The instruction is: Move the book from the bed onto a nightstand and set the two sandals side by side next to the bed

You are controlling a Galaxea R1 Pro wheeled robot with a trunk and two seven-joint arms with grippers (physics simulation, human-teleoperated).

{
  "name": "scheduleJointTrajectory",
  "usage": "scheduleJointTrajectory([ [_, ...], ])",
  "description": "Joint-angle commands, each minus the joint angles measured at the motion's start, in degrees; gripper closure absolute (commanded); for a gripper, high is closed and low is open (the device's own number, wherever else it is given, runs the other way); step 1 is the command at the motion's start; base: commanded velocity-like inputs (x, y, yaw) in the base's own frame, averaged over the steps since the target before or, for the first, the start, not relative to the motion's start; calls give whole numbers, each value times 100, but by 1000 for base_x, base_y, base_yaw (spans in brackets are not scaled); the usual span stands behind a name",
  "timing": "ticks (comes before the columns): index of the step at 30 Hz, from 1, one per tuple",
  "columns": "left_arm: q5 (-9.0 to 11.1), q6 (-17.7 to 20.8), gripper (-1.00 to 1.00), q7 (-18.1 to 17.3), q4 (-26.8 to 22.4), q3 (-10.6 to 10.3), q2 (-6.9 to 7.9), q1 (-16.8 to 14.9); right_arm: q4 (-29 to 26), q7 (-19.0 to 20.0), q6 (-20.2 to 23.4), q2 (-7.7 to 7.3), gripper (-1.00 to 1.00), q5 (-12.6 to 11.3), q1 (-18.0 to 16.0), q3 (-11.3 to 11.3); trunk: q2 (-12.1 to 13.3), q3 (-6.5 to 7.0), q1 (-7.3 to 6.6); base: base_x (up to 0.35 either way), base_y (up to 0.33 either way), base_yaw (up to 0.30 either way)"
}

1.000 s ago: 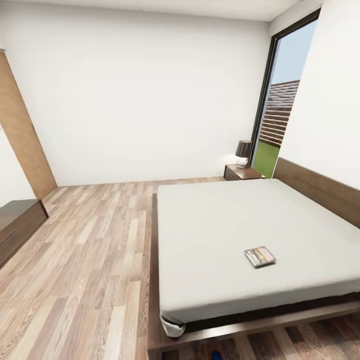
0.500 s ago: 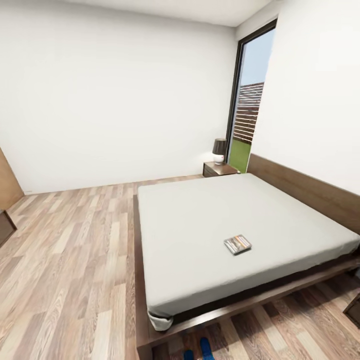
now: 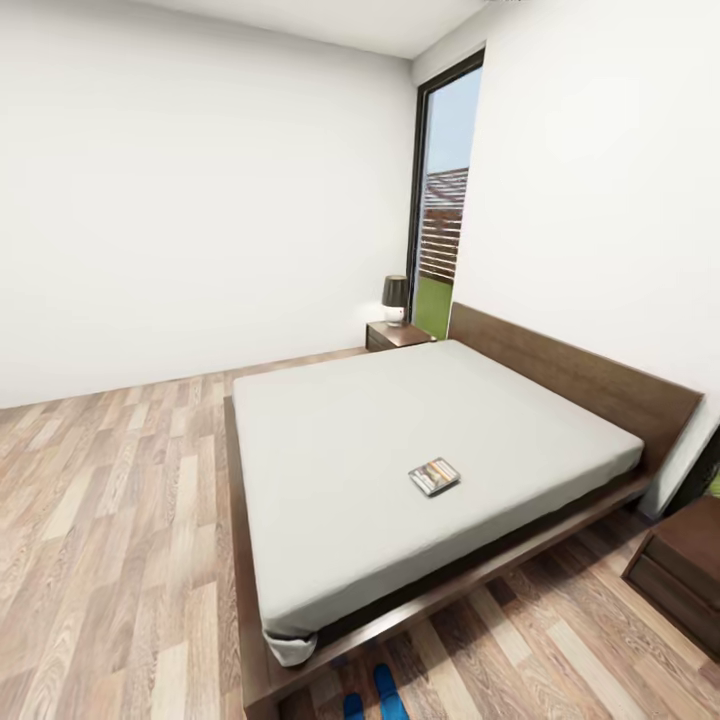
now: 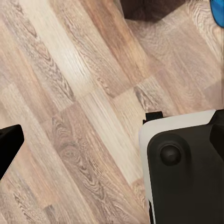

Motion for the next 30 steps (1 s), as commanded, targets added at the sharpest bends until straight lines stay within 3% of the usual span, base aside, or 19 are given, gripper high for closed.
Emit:
scheduleJointTrajectory([
  [1,55,-17,-100,15,0,-52,1,-4,8,-35,-10,-1,-100,-8,-7,45,-13,-13,3,-18,1,-293],
  [30,17,-11,-100,15,0,-79,-2,0,13,-35,-10,-18,-100,-8,-7,37,-13,-13,3,-3,0,-294],
])
